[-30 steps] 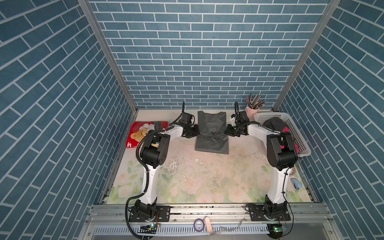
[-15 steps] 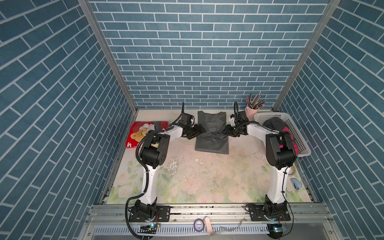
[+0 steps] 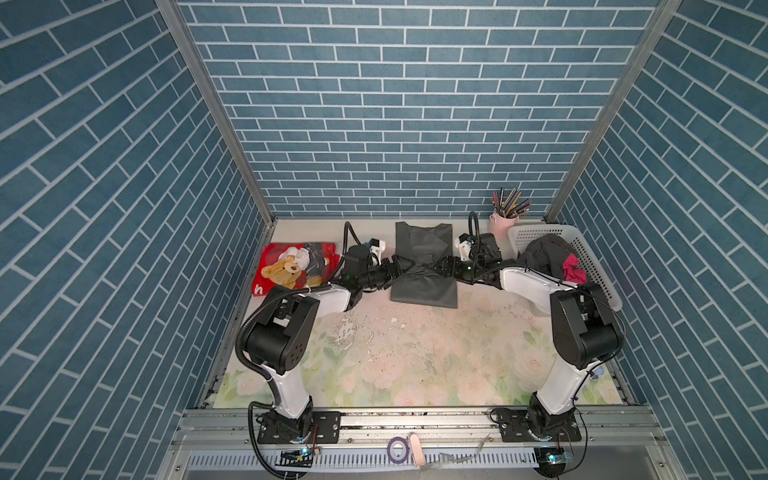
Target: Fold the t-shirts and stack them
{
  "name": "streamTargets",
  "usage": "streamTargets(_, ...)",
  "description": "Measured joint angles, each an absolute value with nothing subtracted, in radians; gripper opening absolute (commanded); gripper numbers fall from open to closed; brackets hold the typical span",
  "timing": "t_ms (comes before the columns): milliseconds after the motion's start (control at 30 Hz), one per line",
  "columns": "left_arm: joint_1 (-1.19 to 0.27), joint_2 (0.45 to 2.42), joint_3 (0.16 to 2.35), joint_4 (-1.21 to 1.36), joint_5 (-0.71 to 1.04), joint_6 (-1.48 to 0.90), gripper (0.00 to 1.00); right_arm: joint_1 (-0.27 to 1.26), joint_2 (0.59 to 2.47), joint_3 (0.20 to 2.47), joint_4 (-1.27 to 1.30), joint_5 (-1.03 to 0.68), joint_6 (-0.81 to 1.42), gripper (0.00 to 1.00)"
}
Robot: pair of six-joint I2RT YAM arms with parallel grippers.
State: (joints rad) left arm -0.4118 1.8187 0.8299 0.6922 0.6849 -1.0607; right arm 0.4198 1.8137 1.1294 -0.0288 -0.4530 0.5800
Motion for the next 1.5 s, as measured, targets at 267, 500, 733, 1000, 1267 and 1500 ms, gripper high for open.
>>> streamTargets(267, -0.415, 1.921, 0.660, 0.979, 0.655, -1.182, 0.88, 0.465, 1.924, 1.118, 0.094, -0.515, 0.681, 0.86)
streamTargets(500, -0.415, 1.927, 0.649, 1.026, 0.628, -1.193, 0.88, 0.469, 2.020, 1.192, 0.171, -0.565, 0.755, 0.86)
streamTargets(733, -0.415, 1.945, 0.637, 1.033, 0.623, -1.192, 0.88, 0.469, 2.113, 1.333, 0.189, -0.598, 0.791, 0.86)
streamTargets(1000, -0.415, 1.947, 0.635, 1.038, 0.624, -1.185, 0.88, 0.420, 2.199, 1.560, 0.108, -0.601, 0.804, 0.87)
streamTargets(1267, -0.415, 1.947, 0.635, 1.036, 0.629, -1.175, 0.88, 0.341, 2.211, 1.694, -0.010, -0.603, 0.726, 0.88)
streamTargets(1500, -0.415, 1.880, 0.696, 0.839, 0.628, -1.088, 0.88, 0.350, 1.932, 1.360, -0.072, -0.540, 0.639, 0.93)
